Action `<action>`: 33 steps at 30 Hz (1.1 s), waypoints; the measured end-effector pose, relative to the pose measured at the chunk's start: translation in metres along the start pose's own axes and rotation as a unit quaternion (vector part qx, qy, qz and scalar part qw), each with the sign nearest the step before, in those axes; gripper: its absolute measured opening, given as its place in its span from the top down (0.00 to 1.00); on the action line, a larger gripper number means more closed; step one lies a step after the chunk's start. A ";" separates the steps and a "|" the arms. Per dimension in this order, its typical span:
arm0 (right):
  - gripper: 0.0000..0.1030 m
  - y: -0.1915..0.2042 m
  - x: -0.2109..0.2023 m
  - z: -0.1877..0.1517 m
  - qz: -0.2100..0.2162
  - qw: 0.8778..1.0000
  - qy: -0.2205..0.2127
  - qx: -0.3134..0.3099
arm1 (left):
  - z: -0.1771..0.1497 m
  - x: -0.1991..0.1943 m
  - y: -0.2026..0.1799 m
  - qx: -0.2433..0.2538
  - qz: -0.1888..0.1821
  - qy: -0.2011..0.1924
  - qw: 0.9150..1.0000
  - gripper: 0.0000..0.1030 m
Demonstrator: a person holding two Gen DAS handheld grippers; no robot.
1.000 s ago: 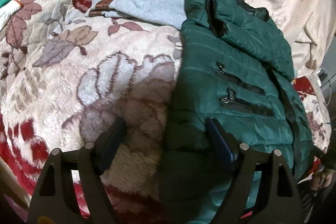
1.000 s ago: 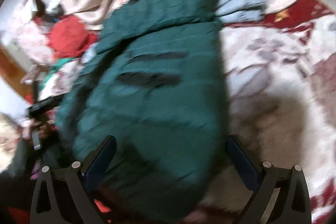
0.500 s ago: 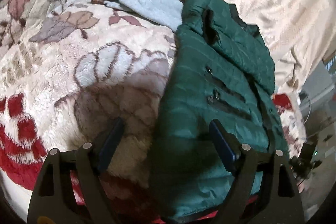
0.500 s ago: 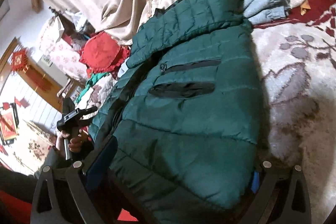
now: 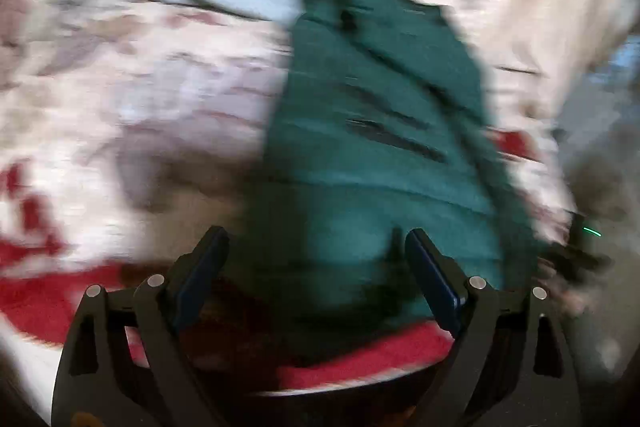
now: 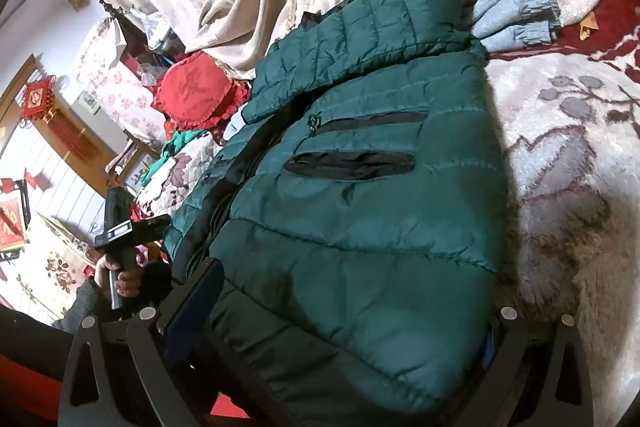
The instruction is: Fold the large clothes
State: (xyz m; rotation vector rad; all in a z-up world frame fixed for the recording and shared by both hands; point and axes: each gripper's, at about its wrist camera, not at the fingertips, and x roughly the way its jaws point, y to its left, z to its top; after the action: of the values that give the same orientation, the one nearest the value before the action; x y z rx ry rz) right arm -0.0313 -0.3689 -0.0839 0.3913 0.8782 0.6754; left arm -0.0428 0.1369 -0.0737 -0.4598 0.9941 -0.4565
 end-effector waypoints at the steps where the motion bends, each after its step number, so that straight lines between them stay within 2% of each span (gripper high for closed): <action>1: 0.00 0.000 0.001 0.000 -0.002 1.000 0.000 0.001 | -0.003 0.002 -0.005 0.004 -0.015 0.001 1.000 0.13; 3: 0.00 0.002 0.002 0.000 -0.008 1.000 0.001 -0.001 | -0.006 0.005 -0.013 0.033 -0.004 -0.001 0.999 0.13; 4: 0.00 0.003 0.002 0.000 -0.009 1.000 0.001 -0.003 | -0.004 0.006 -0.012 0.030 -0.015 -0.002 0.999 0.13; 7: 0.00 0.003 0.000 -0.001 -0.005 1.000 0.000 -0.003 | 0.007 0.003 0.003 -0.012 -0.062 -0.014 0.998 0.13; 10: 0.00 0.003 0.001 -0.001 -0.007 1.000 0.000 -0.003 | 0.017 0.015 0.014 -0.036 -0.061 -0.003 0.998 0.13; 12: 0.00 0.004 0.001 -0.001 -0.006 1.000 -0.002 -0.002 | 0.019 0.019 0.006 -0.015 -0.072 0.007 0.997 0.13; 13: 0.00 0.004 0.000 -0.001 -0.001 1.000 -0.004 -0.001 | 0.019 0.019 -0.003 0.008 -0.090 0.013 0.996 0.13; 15: 0.00 0.005 0.000 -0.001 0.013 1.000 -0.005 0.002 | 0.021 0.015 -0.015 0.045 -0.092 0.003 0.995 0.13; 16: 0.00 0.005 0.001 -0.001 0.013 1.000 -0.003 0.001 | 0.022 0.014 -0.016 0.051 -0.088 -0.006 0.995 0.13; 17: 0.00 0.004 0.004 -0.001 0.005 1.000 0.000 0.001 | 0.025 0.014 -0.013 0.049 -0.060 -0.024 0.997 0.13; 18: 0.00 0.005 0.006 -0.001 -0.004 1.000 0.001 0.001 | 0.027 0.017 -0.009 0.040 -0.045 -0.024 0.998 0.20; 19: 0.00 0.006 0.007 -0.001 -0.014 1.000 -0.002 0.005 | 0.027 0.020 -0.005 0.029 -0.047 -0.021 0.998 0.40; 22: 0.01 0.018 0.008 0.006 -0.040 0.999 0.006 0.018 | 0.024 0.020 -0.002 0.022 -0.041 -0.022 0.999 0.67; 23: 0.02 0.024 0.006 0.009 -0.033 0.999 -0.001 0.013 | 0.024 0.018 -0.005 0.027 -0.043 -0.022 0.998 0.71; 26: 0.04 0.042 -0.004 0.013 -0.021 0.999 -0.041 -0.029 | 0.022 0.022 -0.006 0.031 -0.036 -0.012 0.999 0.69; 27: 0.05 0.036 -0.002 0.008 -0.020 0.998 -0.047 -0.024 | 0.021 0.026 -0.003 0.022 -0.030 -0.001 0.999 0.60; 28: 0.14 0.027 0.005 0.003 -0.036 0.999 -0.037 -0.008 | 0.020 0.031 0.001 0.011 -0.031 0.012 0.999 0.49; 29: 0.29 0.017 0.013 0.001 -0.057 0.998 -0.013 0.010 | 0.020 0.035 0.003 0.002 -0.036 0.019 0.999 0.49; 30: 0.35 0.014 0.015 0.000 -0.060 0.998 -0.008 0.014 | 0.019 0.034 0.003 0.004 -0.036 0.016 0.999 0.47; 31: 0.36 0.014 0.013 0.000 -0.056 0.998 -0.011 0.007 | 0.019 0.033 0.002 0.008 -0.039 0.016 0.999 0.42; 33: 0.37 0.013 0.011 -0.002 -0.059 0.998 -0.008 0.007 | 0.015 0.032 0.001 0.016 -0.042 0.011 0.999 0.39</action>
State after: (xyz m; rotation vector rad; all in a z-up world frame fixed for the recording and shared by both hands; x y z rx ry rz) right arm -0.0330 -0.3518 -0.0834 0.3542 0.8834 0.5567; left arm -0.0146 0.1219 -0.0892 -0.4692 0.9896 -0.5536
